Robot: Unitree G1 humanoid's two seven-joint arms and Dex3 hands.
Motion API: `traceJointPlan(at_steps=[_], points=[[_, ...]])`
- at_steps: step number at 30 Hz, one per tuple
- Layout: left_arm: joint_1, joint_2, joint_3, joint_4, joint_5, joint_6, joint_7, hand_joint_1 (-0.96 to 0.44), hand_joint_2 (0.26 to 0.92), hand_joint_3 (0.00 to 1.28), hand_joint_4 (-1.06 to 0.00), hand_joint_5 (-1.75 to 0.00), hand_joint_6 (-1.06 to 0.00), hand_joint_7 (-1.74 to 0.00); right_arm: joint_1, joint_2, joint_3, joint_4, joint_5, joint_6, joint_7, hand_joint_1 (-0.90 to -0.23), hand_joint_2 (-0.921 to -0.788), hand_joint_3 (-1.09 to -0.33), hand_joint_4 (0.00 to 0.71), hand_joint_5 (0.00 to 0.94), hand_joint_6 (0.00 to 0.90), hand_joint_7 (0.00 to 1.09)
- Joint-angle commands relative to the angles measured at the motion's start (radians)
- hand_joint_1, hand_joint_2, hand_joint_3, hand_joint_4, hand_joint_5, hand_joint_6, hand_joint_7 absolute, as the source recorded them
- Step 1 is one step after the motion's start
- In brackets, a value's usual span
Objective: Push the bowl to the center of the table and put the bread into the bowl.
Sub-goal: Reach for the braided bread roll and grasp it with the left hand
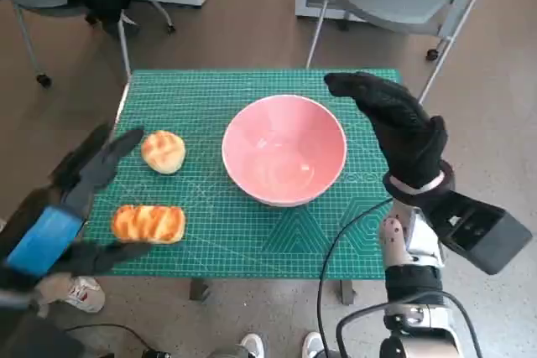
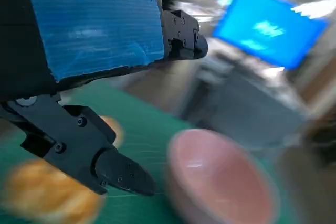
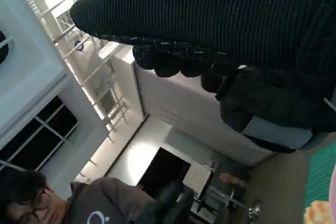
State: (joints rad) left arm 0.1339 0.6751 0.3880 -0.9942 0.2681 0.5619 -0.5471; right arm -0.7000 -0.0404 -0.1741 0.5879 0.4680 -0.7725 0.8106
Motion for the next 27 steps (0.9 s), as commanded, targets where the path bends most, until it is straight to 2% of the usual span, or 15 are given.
traceJointPlan(at_steps=[1, 6, 14, 27], points=[[0.018, 0.068, -0.051, -0.048, 0.071, 0.117, -0.041, 0.15, 0.646, 0.03, -0.13, -0.01, -0.31, -0.05, 0.015, -0.002, -0.001, 0.008, 0.006, 0.022, -0.001, -0.692, -0.921, -0.861, 0.045, 0.000, -0.001, 0.21], [0.016, 0.122, -0.120, -0.053, 0.147, 0.198, -0.066, 0.20, 0.683, 0.03, -0.12, 0.00, -0.29, -0.02, 0.011, 0.001, -0.004, 0.016, 0.009, 0.025, 0.002, -0.693, -0.921, -0.860, 0.046, 0.001, -0.001, 0.22], [-0.015, 0.153, -0.211, 0.016, 0.170, 0.248, -0.078, 0.18, 0.708, 0.03, -0.11, 0.00, -0.26, 0.00, 0.009, 0.005, -0.004, 0.029, 0.011, 0.024, 0.006, -0.693, -0.921, -0.862, 0.044, 0.000, -0.001, 0.22], [-0.171, 0.190, -0.462, 0.215, 0.268, 0.356, -0.073, 0.06, 0.723, 0.01, -0.08, 0.00, -0.22, 0.00, 0.013, 0.004, -0.004, 0.027, 0.017, 0.042, 0.011, -0.696, -0.921, -0.865, 0.043, 0.000, -0.001, 0.22]])
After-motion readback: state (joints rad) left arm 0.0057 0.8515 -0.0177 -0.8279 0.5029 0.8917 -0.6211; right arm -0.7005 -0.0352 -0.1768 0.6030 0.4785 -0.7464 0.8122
